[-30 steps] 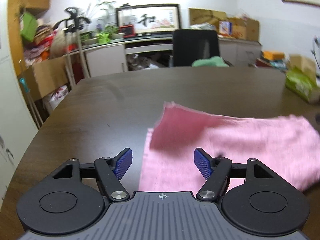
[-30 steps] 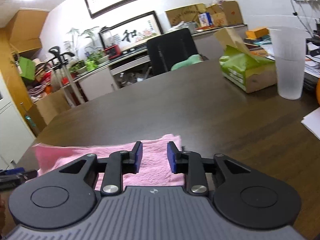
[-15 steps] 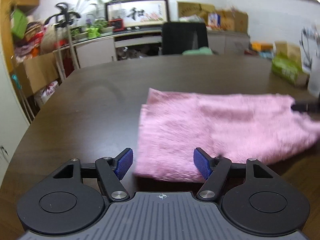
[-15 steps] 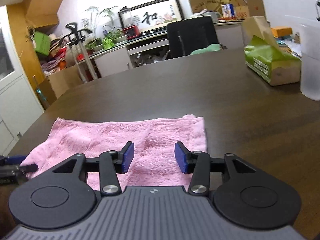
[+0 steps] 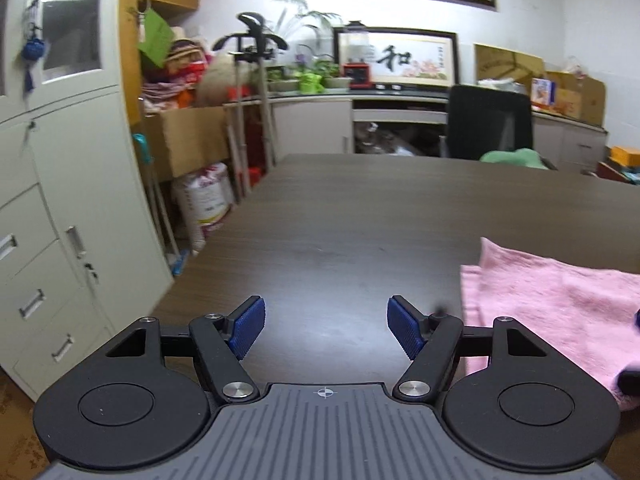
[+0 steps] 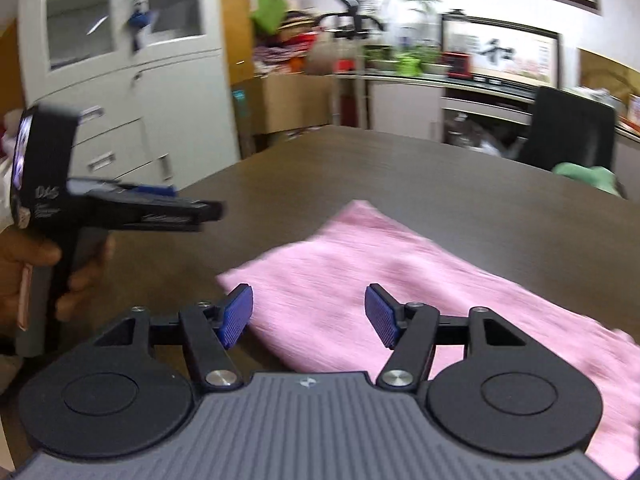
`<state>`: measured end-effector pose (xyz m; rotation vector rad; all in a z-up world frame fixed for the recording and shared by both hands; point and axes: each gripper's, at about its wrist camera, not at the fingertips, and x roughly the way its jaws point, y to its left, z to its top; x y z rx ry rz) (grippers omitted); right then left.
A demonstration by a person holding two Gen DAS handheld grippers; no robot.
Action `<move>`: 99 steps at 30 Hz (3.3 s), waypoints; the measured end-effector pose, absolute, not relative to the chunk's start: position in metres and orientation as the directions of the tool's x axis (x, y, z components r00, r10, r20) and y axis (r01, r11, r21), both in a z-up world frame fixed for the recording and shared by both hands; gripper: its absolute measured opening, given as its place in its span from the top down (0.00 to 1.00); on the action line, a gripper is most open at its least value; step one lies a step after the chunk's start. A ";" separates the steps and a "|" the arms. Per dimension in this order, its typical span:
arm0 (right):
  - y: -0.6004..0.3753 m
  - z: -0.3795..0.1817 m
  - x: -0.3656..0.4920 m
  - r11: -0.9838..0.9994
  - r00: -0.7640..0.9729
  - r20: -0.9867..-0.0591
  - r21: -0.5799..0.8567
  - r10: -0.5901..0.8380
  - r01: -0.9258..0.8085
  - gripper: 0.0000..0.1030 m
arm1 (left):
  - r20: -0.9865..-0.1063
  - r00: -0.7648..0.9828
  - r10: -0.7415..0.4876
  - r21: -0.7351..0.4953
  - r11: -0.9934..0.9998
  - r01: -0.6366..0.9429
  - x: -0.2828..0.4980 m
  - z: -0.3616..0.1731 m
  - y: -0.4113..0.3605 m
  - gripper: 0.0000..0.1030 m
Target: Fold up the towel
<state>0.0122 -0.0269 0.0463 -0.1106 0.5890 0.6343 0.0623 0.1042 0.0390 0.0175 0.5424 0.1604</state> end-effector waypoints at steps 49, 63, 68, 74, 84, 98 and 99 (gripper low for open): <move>-0.019 0.048 -0.013 0.737 0.636 -0.443 0.087 0.631 -0.670 1.00 | -0.595 0.804 -0.010 -0.140 0.986 -0.091 0.071 0.029 0.130 0.11; -0.008 0.031 -0.021 0.578 0.486 -0.531 0.010 0.694 -0.816 0.99 | -0.592 0.803 0.067 -0.066 0.989 -0.132 0.072 0.031 0.125 0.09; -0.028 0.045 -0.007 0.588 0.462 -0.486 0.142 0.742 -0.796 0.96 | -0.578 0.814 0.056 -0.048 0.994 -0.102 0.067 0.031 0.121 0.09; -0.104 0.066 0.034 0.781 0.679 -0.386 0.283 0.624 -0.556 0.91 | -0.593 0.805 -0.023 -0.074 0.997 -0.026 0.071 0.028 0.113 0.09; -0.191 0.050 0.059 0.860 0.796 -0.378 0.397 0.472 -0.322 0.73 | -0.635 0.771 0.043 0.041 0.999 -0.023 0.089 0.016 0.083 0.07; -0.172 0.049 0.041 0.872 0.797 -0.386 0.357 0.464 -0.335 0.57 | -0.568 0.819 -0.086 -0.036 0.996 0.079 0.077 0.024 0.087 0.06; -0.171 0.049 0.040 0.873 0.798 -0.386 0.357 0.463 -0.333 0.57 | -0.568 0.817 -0.100 -0.041 0.995 0.094 0.078 0.024 0.085 0.10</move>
